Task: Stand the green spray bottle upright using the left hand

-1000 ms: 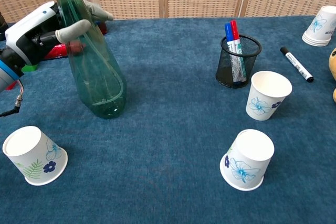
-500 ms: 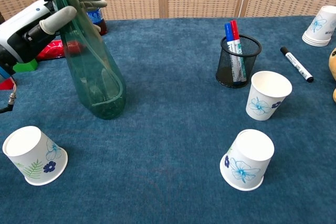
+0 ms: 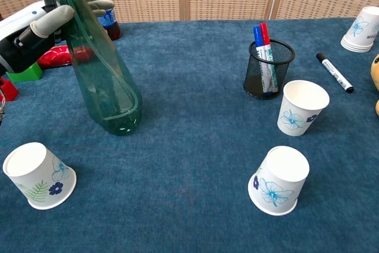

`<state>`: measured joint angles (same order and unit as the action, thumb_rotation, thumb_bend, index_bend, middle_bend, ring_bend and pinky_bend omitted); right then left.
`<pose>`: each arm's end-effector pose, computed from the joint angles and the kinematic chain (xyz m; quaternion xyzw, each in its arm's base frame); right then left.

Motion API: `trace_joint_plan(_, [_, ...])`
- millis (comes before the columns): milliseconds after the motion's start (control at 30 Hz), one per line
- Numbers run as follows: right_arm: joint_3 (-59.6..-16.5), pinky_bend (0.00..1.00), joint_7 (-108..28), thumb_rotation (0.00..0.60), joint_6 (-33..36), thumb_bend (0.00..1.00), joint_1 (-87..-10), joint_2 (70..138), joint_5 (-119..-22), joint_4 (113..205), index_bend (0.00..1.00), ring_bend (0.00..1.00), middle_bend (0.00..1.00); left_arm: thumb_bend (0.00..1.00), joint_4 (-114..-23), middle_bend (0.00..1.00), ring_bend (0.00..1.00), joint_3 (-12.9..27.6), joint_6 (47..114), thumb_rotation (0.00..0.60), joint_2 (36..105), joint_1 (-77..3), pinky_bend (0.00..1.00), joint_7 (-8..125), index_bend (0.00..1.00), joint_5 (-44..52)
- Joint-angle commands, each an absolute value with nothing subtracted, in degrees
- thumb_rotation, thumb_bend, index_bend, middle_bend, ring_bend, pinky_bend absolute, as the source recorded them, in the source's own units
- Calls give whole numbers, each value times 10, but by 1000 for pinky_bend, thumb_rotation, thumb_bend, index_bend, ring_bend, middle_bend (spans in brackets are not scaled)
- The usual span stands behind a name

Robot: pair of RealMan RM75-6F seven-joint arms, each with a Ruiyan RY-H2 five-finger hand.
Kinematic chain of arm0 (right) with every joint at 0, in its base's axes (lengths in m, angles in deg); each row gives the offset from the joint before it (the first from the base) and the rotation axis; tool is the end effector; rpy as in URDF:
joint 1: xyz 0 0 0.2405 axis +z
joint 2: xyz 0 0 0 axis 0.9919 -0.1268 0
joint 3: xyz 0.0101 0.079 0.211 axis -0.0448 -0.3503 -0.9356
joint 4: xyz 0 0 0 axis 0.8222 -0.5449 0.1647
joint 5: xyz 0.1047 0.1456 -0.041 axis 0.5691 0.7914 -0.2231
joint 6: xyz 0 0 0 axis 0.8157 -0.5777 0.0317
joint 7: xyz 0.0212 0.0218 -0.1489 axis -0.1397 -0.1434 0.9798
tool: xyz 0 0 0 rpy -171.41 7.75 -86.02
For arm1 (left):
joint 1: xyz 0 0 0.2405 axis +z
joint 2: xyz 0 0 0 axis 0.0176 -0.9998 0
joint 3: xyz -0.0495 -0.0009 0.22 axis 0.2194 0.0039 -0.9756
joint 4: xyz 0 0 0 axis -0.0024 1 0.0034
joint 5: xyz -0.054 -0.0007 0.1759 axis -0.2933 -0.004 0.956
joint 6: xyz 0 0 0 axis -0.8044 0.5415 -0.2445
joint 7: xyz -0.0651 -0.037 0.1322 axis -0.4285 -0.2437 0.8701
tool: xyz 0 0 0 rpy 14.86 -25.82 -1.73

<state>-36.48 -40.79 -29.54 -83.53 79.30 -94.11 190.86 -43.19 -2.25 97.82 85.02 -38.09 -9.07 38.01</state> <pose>-0.2361 -0.1710 0.2174 0.4894 -0.3798 0.4970 0.6077 -0.1753 0.3151 0.0289 -0.5705 -0.5233 -0.6213 0.1209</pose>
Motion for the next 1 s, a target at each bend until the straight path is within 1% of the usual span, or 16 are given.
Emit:
trace_joint_plan(33, [-364,278,-408,600,-295,515,-835,793,-941,1909,395,230,371,334,-449,45,0,-25,963,182,838,-385,145,-82,62,380])
trace_joint_plan(100, [-364,278,-409,600,-295,514,-835,794,-940,1908,395,230,371,333,-459,38,0,-26,955,176,831,-389,145,-75,62,381])
trace_joint_plan(200, [-364,278,-410,600,-296,514,-837,793,-940,1908,395,230,371,333,-475,34,0,-22,953,174,824,-394,188,-64,59,383])
trace_joint_plan(267, [-364,278,-411,600,-298,514,-838,792,-939,1907,395,230,371,333,-480,33,0,-21,954,171,822,-394,186,-60,51,383])
trace_joint_plan(400, [-364,278,-414,600,-296,513,-837,792,-938,1905,394,230,371,333,-485,26,0,-22,955,138,820,-391,172,-60,35,383])
trace_joint_plan(500, [-364,278,-415,600,-295,512,-836,792,-938,1904,394,232,371,333,-488,21,0,-21,956,132,818,-391,156,-61,27,385])
trace_joint_plan(733, [-364,278,-417,600,-294,515,-836,793,-936,1902,394,232,371,332,-496,17,0,-21,968,116,811,-387,167,-60,24,389])
trace_joint_plan(1000, [-366,278,-417,600,-286,513,-830,794,-936,1902,394,232,371,325,-514,18,0,-22,982,111,793,-374,163,-57,23,388])
